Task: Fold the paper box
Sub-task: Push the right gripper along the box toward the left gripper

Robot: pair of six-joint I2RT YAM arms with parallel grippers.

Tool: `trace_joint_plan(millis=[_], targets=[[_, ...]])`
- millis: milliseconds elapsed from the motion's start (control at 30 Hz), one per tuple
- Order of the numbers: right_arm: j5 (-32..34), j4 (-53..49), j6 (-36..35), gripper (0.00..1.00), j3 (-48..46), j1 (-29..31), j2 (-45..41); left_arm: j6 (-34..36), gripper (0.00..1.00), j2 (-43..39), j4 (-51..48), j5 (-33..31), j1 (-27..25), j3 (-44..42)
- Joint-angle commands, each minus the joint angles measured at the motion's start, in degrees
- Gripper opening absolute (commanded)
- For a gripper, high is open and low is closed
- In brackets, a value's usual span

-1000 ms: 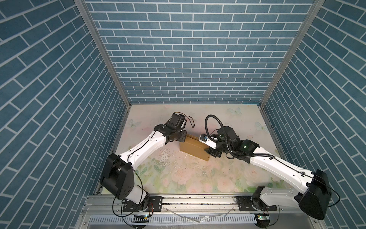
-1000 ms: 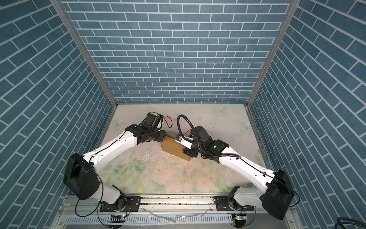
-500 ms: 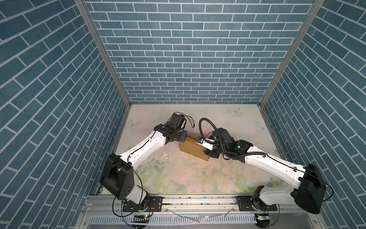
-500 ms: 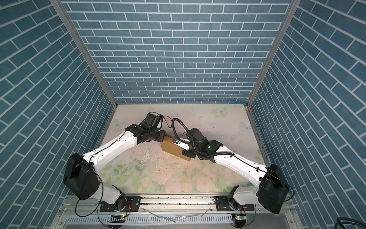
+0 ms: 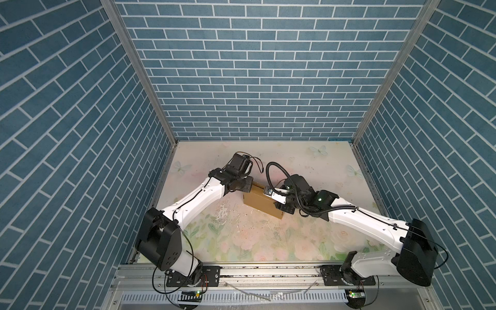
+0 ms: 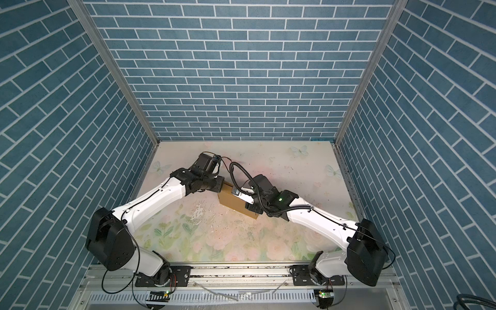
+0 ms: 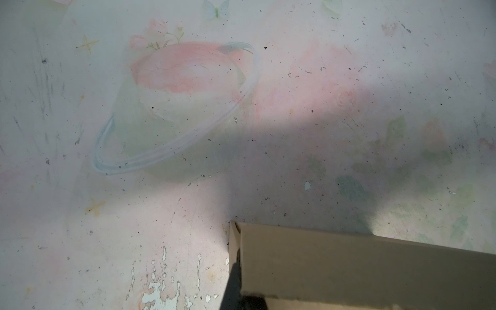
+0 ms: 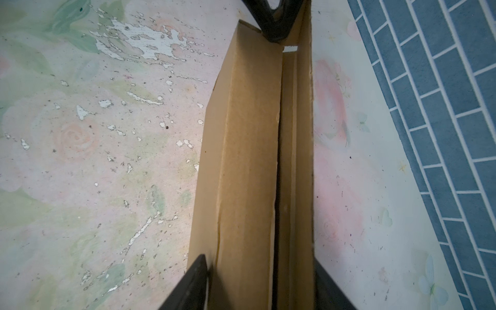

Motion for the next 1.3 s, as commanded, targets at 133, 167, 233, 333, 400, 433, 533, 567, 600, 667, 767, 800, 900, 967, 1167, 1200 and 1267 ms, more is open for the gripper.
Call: trace_joint_plan(millis=[133,167,233,333,400,433,533,567,600,667,767,800,900,967,1167,1200,1267], targets=[[0.0,0.7,-1.4,0.53,1.5,0.8,0.8,0.1,0.00,-0.9,-3.9,1.2,-0.5,-1.9],[0.0,0.8,-1.4,0.53,1.5,0.8,0.9,0.2,0.00,-1.1,-4.0,1.2,-0.5,-1.9],[0.2,0.9,-1.3,0.53,1.7,0.8,1.2,0.1,0.02,-1.4,-4.0,1.2,-0.5,-2.0],[0.4,0.9,-1.1,0.52,1.9,0.8,1.3,0.2,0.04,-1.6,-4.2,1.2,-0.5,-2.0],[0.4,0.9,-0.8,0.51,1.8,0.8,1.3,0.1,0.06,-1.7,-4.2,1.3,-0.5,-2.1],[0.6,0.9,-0.7,0.50,1.9,0.8,1.2,0.2,0.07,-1.8,-4.2,1.4,-0.5,-2.2],[0.8,0.9,-0.4,0.49,2.0,0.8,1.2,0.2,0.10,-1.9,-4.0,1.5,-0.5,-2.4],[1.0,0.9,-0.4,0.49,2.0,0.8,1.3,0.2,0.11,-2.0,-3.9,1.5,-0.6,-2.5],[1.0,0.8,-0.3,0.49,2.1,0.8,1.3,0.2,0.12,-2.0,-3.9,1.6,-0.6,-2.5],[1.2,0.7,-0.2,0.48,2.3,0.8,1.6,0.2,0.15,-2.1,-3.8,1.5,-0.5,-2.5],[1.4,0.3,0.0,0.48,2.6,0.8,2.0,0.3,0.19,-2.3,-3.6,1.8,-0.5,-2.5],[1.4,0.3,0.1,0.48,2.7,0.8,2.2,0.3,0.20,-2.5,-3.5,1.8,-0.6,-2.6],[1.9,0.4,0.3,0.47,2.9,0.8,2.4,0.3,0.23,-2.9,-3.4,1.9,-0.5,-2.7],[2.3,0.4,0.6,0.46,3.1,0.8,2.6,0.3,0.25,-3.3,-3.3,2.1,-0.5,-2.7],[2.3,0.3,0.8,0.45,3.8,0.8,3.3,0.4,0.29,-4.8,-3.9,1.8,-0.5,-2.8],[2.3,0.4,0.9,0.45,3.9,0.8,3.4,0.3,0.30,-5.1,-3.9,1.8,-0.5,-2.8],[2.2,0.3,1.1,0.44,4.1,0.8,3.6,0.4,0.31,-5.7,-4.2,1.8,-0.6,-3.0]])
